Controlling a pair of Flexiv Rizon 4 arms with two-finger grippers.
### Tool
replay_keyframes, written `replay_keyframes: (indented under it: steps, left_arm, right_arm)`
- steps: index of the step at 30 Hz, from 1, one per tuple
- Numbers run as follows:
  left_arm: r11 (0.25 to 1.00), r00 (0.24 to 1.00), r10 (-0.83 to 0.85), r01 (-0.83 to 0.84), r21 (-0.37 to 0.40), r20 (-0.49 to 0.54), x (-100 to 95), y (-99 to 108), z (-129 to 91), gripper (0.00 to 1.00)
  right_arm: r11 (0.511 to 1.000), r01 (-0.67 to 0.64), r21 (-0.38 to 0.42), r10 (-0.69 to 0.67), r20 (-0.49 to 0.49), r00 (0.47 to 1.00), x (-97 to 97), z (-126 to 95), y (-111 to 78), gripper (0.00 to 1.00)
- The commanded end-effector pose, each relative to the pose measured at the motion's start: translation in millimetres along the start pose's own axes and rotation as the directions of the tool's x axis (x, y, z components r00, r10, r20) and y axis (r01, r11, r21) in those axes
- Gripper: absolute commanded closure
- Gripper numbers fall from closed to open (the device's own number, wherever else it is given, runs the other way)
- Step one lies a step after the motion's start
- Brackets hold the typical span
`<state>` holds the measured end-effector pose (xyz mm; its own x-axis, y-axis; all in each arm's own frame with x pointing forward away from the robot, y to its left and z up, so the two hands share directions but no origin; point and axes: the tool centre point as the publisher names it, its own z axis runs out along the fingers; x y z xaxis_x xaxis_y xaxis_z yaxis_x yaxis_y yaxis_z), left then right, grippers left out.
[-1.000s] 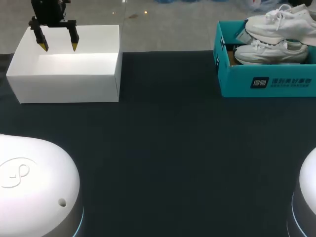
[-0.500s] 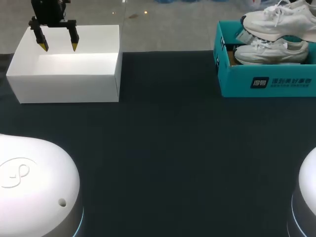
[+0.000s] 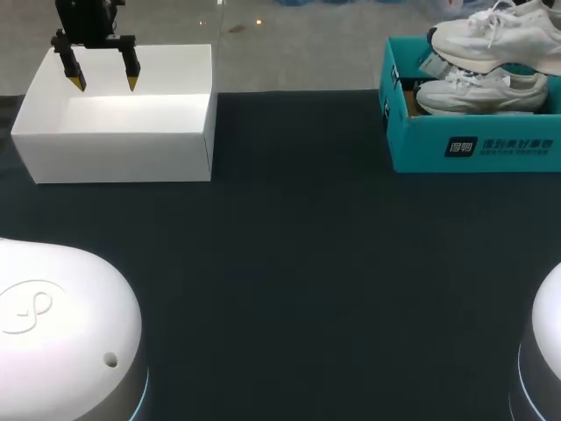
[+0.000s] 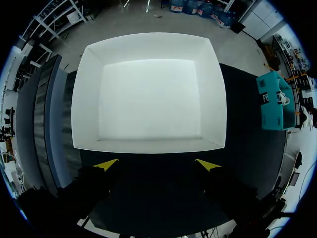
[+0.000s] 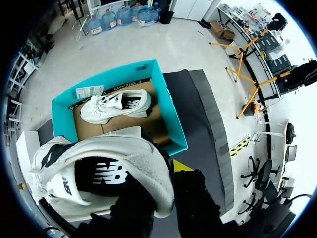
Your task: Take the shoe out of the shoebox, open the shoe tongue, remove and reinsert the insole, then place the shoe into the shoebox
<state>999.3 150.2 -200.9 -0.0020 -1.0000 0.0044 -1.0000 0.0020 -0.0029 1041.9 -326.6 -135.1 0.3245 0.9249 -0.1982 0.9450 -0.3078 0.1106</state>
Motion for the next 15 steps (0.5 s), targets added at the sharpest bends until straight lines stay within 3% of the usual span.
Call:
replay_keyframes:
  steps: [1, 5, 9, 15]
  left_arm:
    - [1.0, 1.0, -0.001, 0.001, -0.001, 0.002, 0.1, 0, 0, 0.0]
    - [1.0, 1.0, -0.001, 0.001, -0.001, 0.002, 0.1, 0, 0, 0.0]
    - [1.0, 1.0, -0.001, 0.001, -0.001, 0.002, 0.1, 0, 0, 0.0]
    - [1.0, 1.0, -0.001, 0.001, -0.001, 0.002, 0.1, 0, 0, 0.0]
  right_arm:
    - [1.0, 0.011, 0.01, -0.011, 0.004, 1.0, 2.7, 1, -8.0, 1.0]
    - [1.0, 0.009, 0.018, -0.01, 0.035, 0.999, 8.1, 3, -25.3, 1.0]
    - [0.999, -0.011, 0.039, 0.011, 0.004, 1.0, 9.8, -1, -46.8, 1.0]
    - [0.999, -0.034, 0.036, 0.033, 0.014, 0.999, 19.4, -3, -99.4, 1.0]
